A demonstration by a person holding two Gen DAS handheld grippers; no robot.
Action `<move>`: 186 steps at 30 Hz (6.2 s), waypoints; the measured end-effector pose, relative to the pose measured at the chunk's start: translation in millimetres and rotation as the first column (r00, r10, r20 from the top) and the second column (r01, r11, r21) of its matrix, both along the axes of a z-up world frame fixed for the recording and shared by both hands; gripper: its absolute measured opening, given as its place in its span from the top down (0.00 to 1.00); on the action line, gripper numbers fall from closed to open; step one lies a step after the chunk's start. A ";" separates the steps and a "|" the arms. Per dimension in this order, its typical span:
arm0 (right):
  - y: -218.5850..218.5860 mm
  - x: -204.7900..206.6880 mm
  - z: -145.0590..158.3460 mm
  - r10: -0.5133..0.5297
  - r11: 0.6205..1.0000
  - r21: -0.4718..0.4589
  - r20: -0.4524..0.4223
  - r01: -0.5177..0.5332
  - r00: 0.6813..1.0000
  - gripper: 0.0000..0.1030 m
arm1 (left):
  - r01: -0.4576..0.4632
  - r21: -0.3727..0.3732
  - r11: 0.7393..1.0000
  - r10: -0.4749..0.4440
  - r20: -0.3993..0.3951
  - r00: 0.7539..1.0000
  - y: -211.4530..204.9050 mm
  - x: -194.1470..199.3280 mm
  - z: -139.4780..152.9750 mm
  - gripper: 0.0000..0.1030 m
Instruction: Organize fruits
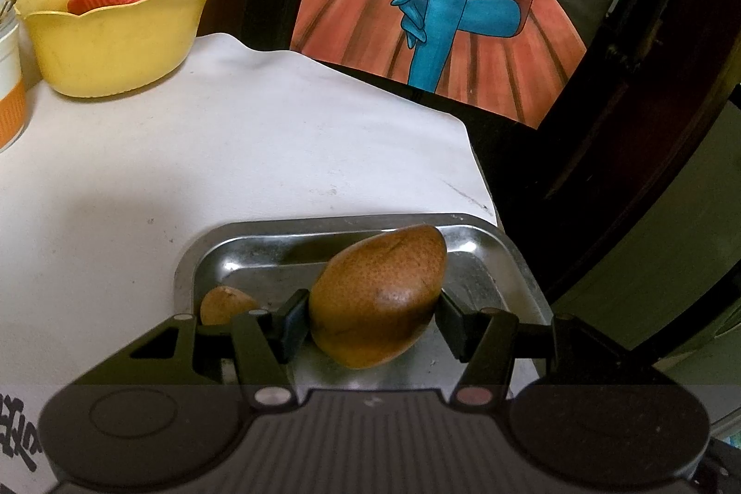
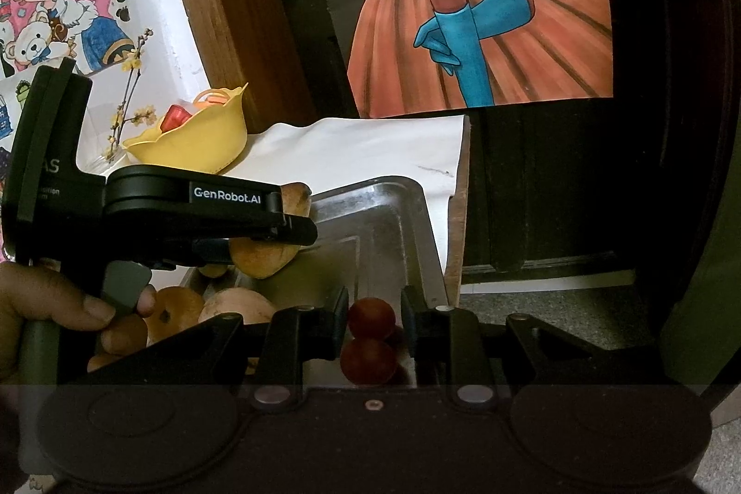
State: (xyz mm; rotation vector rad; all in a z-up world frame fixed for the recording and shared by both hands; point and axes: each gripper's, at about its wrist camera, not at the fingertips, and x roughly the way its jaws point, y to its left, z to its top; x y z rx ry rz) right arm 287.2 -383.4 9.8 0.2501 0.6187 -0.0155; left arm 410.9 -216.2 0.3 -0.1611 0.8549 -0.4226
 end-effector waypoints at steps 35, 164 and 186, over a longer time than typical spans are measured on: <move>7.0 -12.2 10.3 -0.017 0.999 -0.030 0.060 0.019 0.998 0.26 | -0.027 0.015 1.000 0.025 0.084 0.996 2.1 -9.7 20.3 0.08; 200.1 -268.3 21.7 0.128 0.973 -0.219 0.272 -0.069 0.954 0.01 | -0.498 0.056 0.865 0.433 0.415 0.800 259.0 -390.6 20.0 0.00; 198.0 -268.7 18.9 0.125 0.975 -0.209 0.260 -0.071 0.958 0.01 | -0.490 0.058 0.870 0.430 0.397 0.811 259.1 -388.5 18.6 0.00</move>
